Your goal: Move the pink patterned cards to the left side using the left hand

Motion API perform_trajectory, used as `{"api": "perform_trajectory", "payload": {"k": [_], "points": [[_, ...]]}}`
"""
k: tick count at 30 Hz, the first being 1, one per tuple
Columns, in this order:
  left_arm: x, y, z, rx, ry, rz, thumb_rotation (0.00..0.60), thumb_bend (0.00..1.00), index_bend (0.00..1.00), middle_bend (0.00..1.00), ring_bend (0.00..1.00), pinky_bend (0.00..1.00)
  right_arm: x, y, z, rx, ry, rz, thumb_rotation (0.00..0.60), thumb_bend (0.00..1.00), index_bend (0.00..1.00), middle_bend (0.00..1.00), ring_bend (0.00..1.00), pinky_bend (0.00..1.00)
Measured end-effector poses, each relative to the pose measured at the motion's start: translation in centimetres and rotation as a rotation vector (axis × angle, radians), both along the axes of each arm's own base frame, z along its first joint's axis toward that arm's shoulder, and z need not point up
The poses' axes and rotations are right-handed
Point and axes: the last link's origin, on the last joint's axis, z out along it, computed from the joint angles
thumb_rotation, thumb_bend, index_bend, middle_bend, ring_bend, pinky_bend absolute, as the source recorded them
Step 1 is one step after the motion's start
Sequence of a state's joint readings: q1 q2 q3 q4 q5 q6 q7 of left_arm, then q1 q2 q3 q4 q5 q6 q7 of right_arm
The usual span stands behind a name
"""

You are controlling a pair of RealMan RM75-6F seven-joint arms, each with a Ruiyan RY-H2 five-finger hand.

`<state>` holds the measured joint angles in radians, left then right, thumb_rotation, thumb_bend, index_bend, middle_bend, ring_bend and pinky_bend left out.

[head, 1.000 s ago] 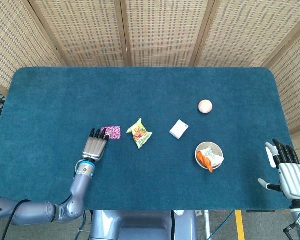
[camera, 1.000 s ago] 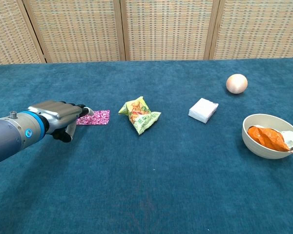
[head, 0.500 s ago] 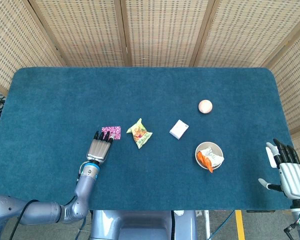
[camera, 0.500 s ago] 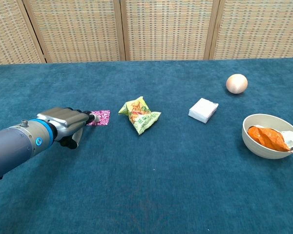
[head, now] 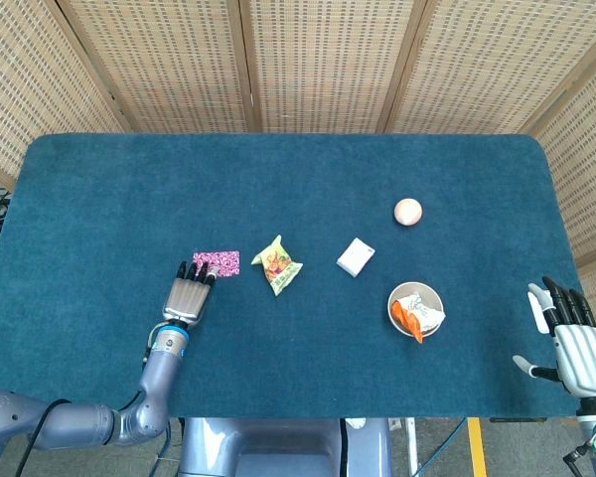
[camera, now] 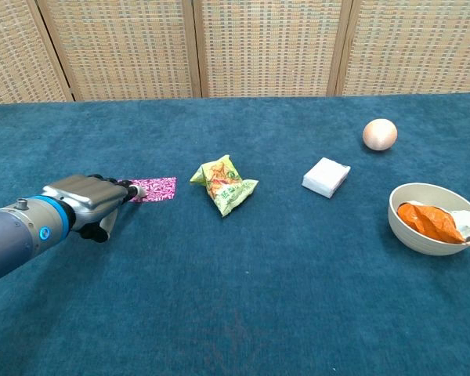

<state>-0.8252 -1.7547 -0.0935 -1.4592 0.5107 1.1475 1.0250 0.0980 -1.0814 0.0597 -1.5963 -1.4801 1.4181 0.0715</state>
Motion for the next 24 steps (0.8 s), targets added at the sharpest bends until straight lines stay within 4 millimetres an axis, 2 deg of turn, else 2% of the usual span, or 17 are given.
{"api": "perform_trajectory", "payload": {"k": [12, 24], "points": [[-3.9, 0.1, 2.2, 0.030, 0.028, 0.063, 0.600, 0.97, 0.06, 0.00, 0.00, 0.00, 0.1, 0.1, -0.1, -0.002, 0.010, 0.002, 0.600, 0.13, 0.00, 0.00, 0.00, 0.00], [-8.7, 0.0, 5.3, 0.072, 0.075, 0.131, 0.600, 0.97, 0.06, 0.00, 0.00, 0.00, 0.5, 0.4, -0.3, -0.003, 0.023, 0.009, 0.600, 0.13, 0.00, 0.00, 0.00, 0.00]]}}
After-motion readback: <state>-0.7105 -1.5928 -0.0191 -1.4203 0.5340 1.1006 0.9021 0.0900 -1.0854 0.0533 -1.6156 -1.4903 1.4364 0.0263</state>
